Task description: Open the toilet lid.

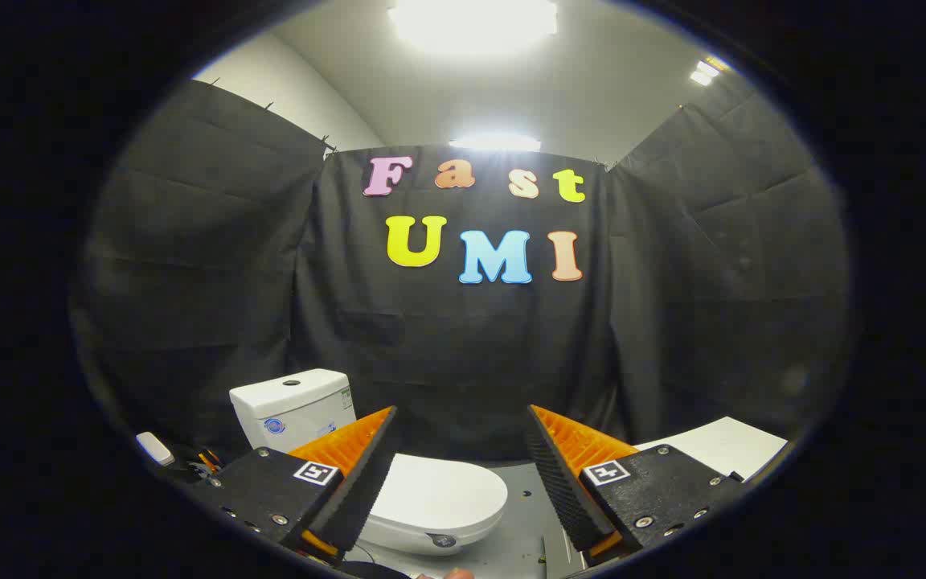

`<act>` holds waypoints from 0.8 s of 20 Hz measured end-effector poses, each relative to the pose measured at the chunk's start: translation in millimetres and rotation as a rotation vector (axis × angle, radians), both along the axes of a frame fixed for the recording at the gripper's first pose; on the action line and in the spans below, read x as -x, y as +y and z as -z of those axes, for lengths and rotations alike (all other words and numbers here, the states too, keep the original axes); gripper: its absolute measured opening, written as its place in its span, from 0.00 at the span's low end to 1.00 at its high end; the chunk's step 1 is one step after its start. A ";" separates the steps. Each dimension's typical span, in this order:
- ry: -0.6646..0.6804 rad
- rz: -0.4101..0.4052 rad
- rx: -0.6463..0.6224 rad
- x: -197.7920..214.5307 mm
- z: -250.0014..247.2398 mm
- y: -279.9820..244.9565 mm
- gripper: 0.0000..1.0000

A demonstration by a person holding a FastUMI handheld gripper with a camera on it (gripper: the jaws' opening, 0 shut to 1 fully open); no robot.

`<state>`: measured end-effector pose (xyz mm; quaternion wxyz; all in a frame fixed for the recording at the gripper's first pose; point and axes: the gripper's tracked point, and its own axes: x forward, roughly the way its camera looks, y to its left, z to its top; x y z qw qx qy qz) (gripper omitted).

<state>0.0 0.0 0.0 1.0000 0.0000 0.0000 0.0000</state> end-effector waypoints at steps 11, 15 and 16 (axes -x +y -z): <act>-0.030 0.031 -0.067 1.5 6.6 -20.3 0.95; -0.029 0.034 -0.077 1.1 11.2 -23.5 0.95; -0.031 0.035 -0.080 1.1 12.3 -23.6 0.95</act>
